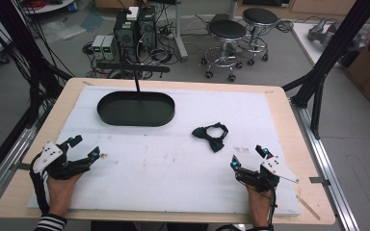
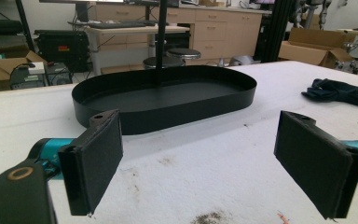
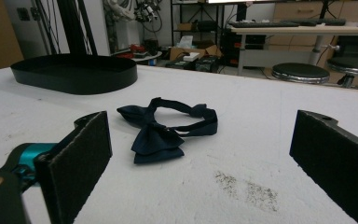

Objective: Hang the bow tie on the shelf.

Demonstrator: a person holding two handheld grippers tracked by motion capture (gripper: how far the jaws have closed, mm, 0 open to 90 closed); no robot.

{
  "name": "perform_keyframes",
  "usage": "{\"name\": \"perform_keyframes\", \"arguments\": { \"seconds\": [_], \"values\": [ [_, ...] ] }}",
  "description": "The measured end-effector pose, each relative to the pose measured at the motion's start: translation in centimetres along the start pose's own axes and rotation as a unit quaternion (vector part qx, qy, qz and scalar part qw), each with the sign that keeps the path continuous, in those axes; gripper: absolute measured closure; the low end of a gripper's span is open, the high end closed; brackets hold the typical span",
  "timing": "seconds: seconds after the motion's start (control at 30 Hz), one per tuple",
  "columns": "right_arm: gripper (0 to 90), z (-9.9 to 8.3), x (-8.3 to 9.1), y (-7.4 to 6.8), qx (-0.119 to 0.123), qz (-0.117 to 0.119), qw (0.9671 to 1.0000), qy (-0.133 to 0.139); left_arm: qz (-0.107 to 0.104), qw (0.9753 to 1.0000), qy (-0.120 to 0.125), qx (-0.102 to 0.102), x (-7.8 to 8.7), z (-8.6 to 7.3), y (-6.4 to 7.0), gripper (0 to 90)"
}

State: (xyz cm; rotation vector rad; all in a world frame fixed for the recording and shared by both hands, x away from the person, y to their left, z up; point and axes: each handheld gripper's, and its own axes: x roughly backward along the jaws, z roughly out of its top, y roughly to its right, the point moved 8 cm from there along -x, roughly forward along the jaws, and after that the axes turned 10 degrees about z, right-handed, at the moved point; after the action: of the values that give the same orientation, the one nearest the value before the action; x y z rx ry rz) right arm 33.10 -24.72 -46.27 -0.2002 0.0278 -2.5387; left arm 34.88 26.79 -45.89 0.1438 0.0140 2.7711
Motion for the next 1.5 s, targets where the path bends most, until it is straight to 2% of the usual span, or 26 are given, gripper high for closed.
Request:
{"name": "perform_keyframes", "arguments": {
  "seconds": [0.5,0.6,0.77,0.93,1.13,1.33,1.5],
  "values": [
    [4.3,0.0,0.0,0.2,-0.002,-0.002,1.0,0.001,0.0,1.0,0.002,-0.005,0.0,0.0,0.1,15.8],
    [4.4,0.0,-0.1,0.0,-0.005,0.023,0.9997,-0.004,0.0,1.0,0.002,-0.004,0.0,0.0,0.1,15.8],
    [4.4,0.0,-0.2,0.2,-0.013,0.019,0.9997,-0.007,0.0,1.0,0.001,-0.005,0.1,0.0,0.0,15.8],
    [4.5,0.0,-0.5,0.3,-0.016,0.011,0.9996,-0.019,0.001,1.0,0.002,0.0,0.0,0.0,0.0,15.8],
    [4.4,2.2,-1.6,-0.3,-0.001,0.033,0.9986,-0.042,0.001,1.0,0.002,0.0,0.0,0.0,0.0,15.8],
    [4.4,3.2,-2.6,-0.6,-0.01,0.048,0.9971,-0.058,0.002,1.0,0.001,0.001,0.0,0.0,0.0,15.8],
    [4.4,3.5,-3.5,-0.8,-0.002,0.056,0.9952,-0.08,0.001,1.0,0.001,0.003,0.0,0.0,0.0,15.8]
  ]
}}
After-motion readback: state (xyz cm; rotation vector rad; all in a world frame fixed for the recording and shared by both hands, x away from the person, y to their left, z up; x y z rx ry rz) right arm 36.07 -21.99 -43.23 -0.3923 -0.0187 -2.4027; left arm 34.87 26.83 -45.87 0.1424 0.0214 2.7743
